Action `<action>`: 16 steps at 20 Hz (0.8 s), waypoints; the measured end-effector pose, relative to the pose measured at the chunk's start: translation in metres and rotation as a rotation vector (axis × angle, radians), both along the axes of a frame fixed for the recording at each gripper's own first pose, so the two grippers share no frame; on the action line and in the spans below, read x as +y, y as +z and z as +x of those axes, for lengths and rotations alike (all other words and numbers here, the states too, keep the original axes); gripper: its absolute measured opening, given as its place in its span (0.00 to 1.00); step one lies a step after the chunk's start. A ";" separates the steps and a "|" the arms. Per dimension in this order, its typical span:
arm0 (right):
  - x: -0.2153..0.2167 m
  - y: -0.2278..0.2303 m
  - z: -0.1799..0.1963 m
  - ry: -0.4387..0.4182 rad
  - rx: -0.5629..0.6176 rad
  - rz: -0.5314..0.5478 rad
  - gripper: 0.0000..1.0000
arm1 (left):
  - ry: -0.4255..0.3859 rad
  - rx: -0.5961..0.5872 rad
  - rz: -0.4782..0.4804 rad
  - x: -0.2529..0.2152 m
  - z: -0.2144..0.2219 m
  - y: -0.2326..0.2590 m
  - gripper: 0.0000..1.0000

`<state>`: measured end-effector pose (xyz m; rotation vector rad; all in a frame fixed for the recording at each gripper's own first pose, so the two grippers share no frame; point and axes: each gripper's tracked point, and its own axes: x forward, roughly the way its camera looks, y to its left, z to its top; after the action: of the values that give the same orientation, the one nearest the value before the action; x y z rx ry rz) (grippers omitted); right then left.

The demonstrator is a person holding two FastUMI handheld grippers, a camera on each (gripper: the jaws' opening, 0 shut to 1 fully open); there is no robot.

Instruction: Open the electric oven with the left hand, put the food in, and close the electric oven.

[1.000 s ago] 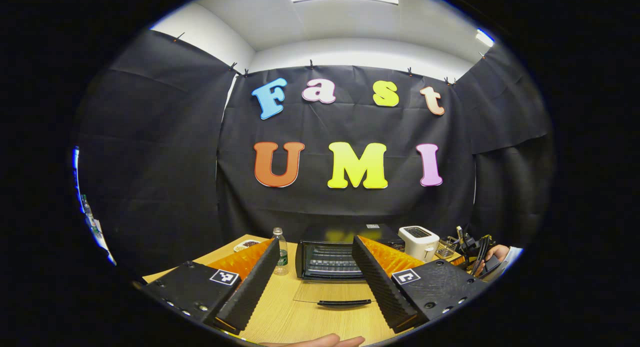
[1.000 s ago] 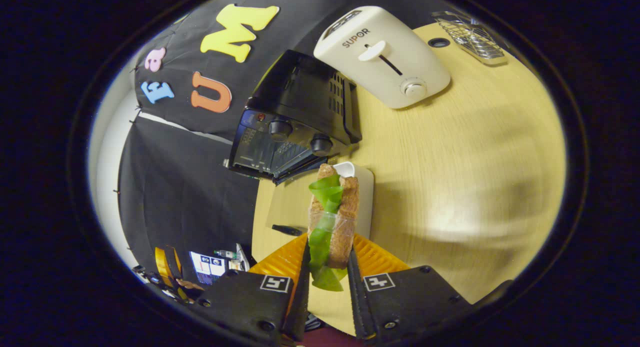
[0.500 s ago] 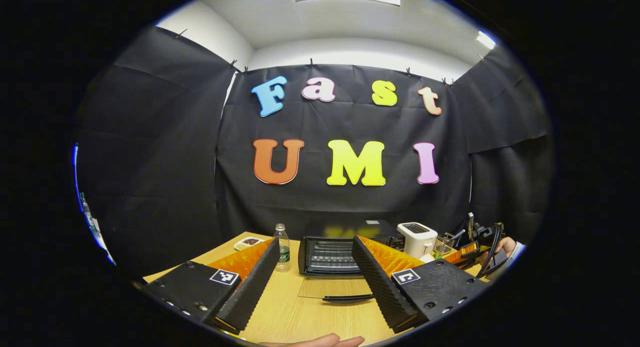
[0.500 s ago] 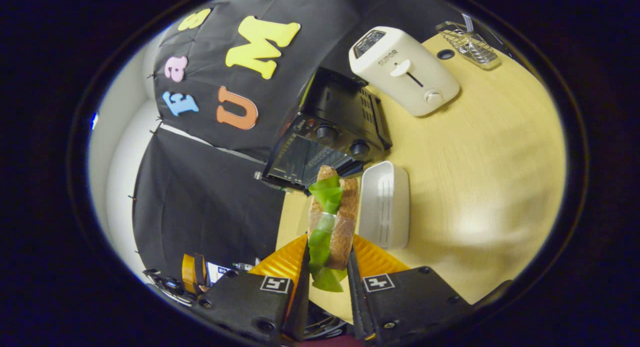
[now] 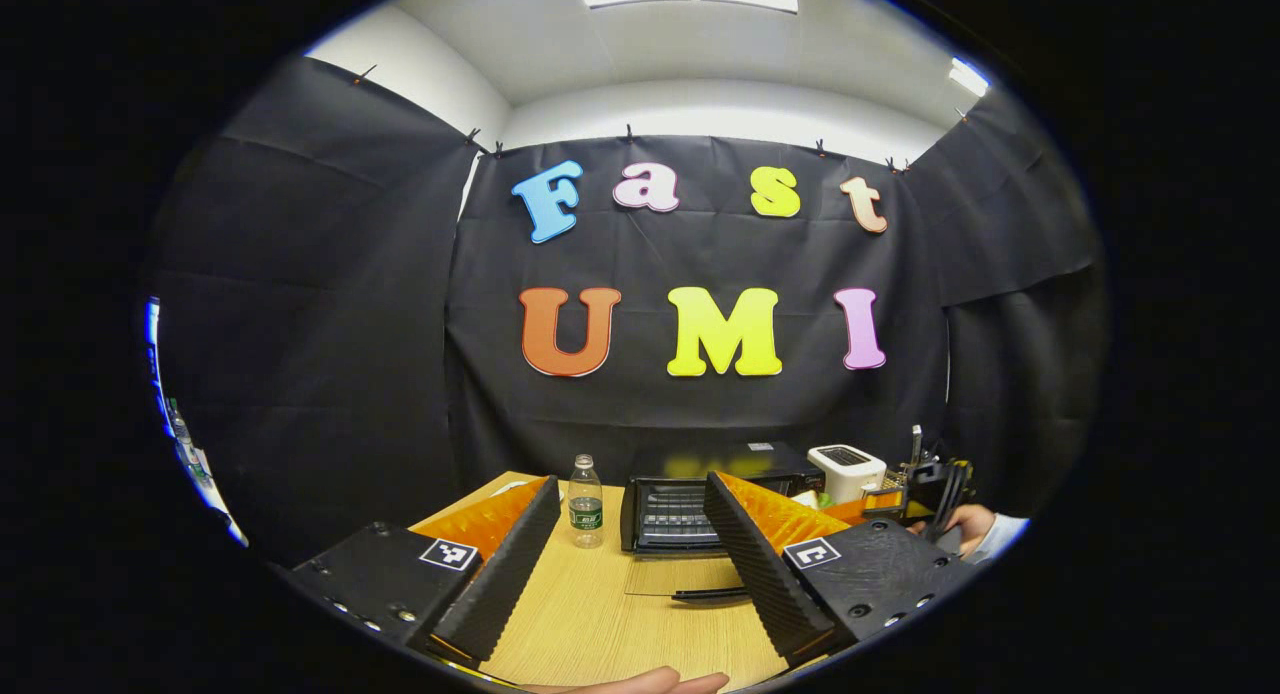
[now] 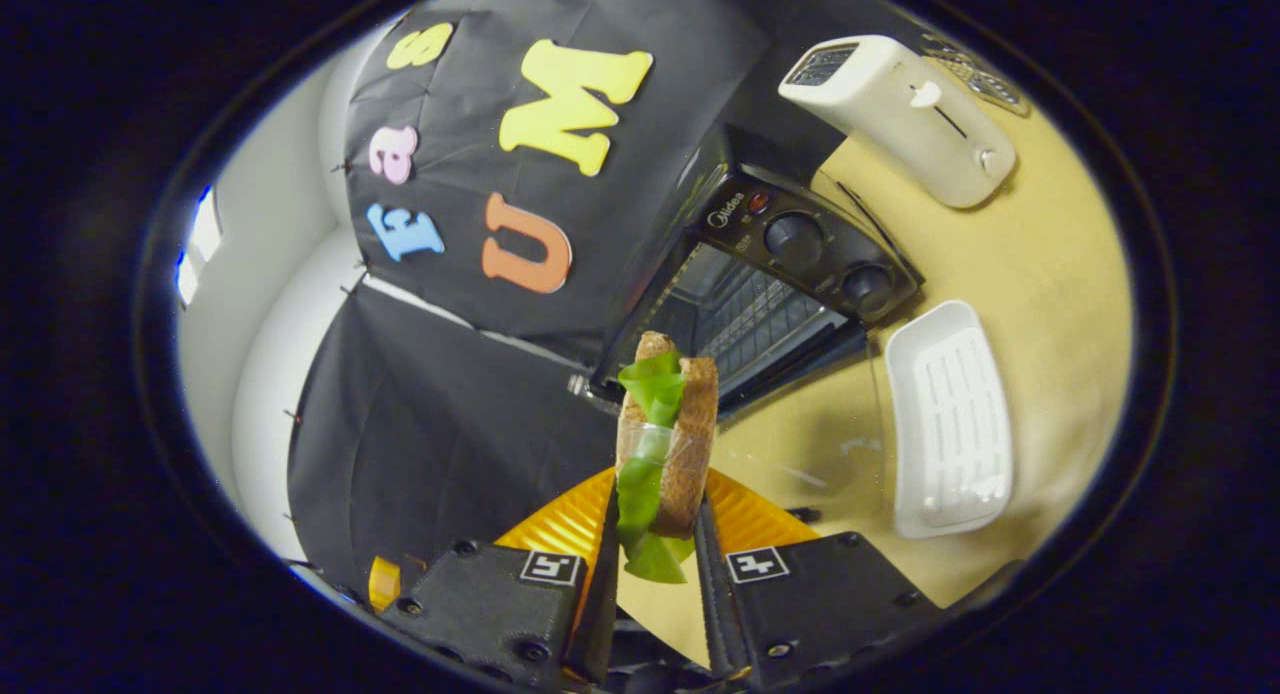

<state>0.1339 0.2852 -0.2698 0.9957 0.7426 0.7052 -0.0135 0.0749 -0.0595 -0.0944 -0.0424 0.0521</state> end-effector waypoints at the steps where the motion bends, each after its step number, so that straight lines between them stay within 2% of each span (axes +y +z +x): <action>1: 0.013 0.001 0.009 -0.073 -0.024 0.027 0.39 | 0.014 0.009 0.011 0.003 -0.001 -0.003 0.95; 3: 0.036 -0.014 0.024 -0.168 -0.062 -0.030 0.39 | 0.050 0.018 0.038 0.017 -0.003 -0.005 0.95; 5: 0.058 -0.029 0.039 -0.226 -0.072 -0.063 0.39 | 0.061 0.018 0.047 0.022 -0.008 -0.003 0.95; 10: 0.084 -0.066 0.094 -0.442 -0.012 -0.001 0.40 | 0.082 0.021 0.013 0.041 -0.014 -0.003 0.95; 13: 0.083 -0.077 0.124 -0.612 -0.031 -0.039 0.39 | 0.089 0.029 -0.002 0.050 -0.015 -0.004 0.95; 16: 0.094 -0.088 0.152 -0.688 -0.059 -0.059 0.40 | 0.104 0.043 0.000 0.060 -0.016 -0.008 0.95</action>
<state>0.2863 0.3796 -0.3574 1.0835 0.3255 0.1116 -0.0294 0.1354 -0.0672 -0.0907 -0.0040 0.1579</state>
